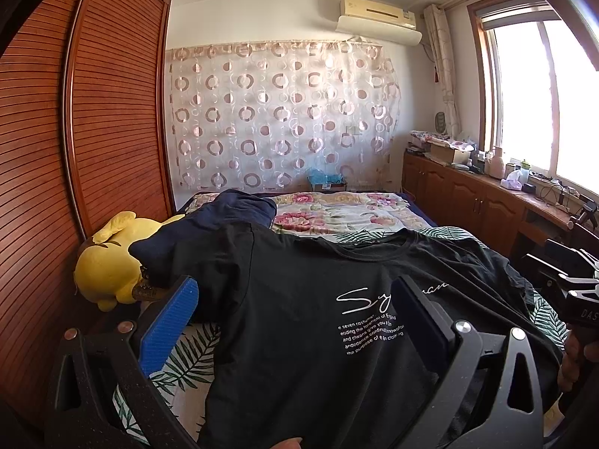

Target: Fold small clothes

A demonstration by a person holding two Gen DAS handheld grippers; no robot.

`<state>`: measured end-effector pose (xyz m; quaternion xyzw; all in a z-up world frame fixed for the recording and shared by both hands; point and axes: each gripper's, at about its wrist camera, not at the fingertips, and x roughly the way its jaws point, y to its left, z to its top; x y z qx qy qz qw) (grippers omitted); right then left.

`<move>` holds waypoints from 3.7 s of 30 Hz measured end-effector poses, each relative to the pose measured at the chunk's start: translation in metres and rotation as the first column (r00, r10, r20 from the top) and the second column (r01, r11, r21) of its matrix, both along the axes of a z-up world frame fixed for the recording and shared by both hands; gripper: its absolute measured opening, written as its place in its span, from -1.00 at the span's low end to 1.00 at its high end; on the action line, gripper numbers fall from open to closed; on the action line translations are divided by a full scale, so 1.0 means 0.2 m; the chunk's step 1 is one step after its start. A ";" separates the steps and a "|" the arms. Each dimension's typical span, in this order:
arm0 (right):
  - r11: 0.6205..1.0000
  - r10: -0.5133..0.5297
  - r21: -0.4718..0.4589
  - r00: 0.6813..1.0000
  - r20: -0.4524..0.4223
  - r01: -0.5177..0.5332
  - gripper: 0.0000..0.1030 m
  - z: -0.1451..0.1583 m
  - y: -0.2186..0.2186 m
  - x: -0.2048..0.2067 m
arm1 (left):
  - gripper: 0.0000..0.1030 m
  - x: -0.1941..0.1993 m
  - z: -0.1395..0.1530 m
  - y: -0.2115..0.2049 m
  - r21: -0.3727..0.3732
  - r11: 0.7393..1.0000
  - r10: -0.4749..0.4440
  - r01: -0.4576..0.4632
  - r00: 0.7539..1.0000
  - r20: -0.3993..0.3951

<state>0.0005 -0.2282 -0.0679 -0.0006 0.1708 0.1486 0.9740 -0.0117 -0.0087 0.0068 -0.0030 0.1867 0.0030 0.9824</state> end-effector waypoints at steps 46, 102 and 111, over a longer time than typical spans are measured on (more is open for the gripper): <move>1.000 -0.004 0.005 1.000 -0.001 0.004 0.99 0.00 0.00 0.00 | 1.00 0.00 0.01 -0.02 0.003 1.000 -0.005 0.005 1.000 0.006; 0.972 0.198 -0.093 0.966 -0.165 -0.215 0.99 -0.08 0.12 0.31 | 0.53 0.46 -0.26 0.68 -0.071 0.997 0.009 -0.027 0.969 -0.245; 0.958 0.240 -0.110 0.949 -0.206 -0.266 0.99 -0.08 0.14 0.38 | 0.15 0.63 -0.35 0.74 -0.072 0.997 0.006 -0.030 0.951 -0.308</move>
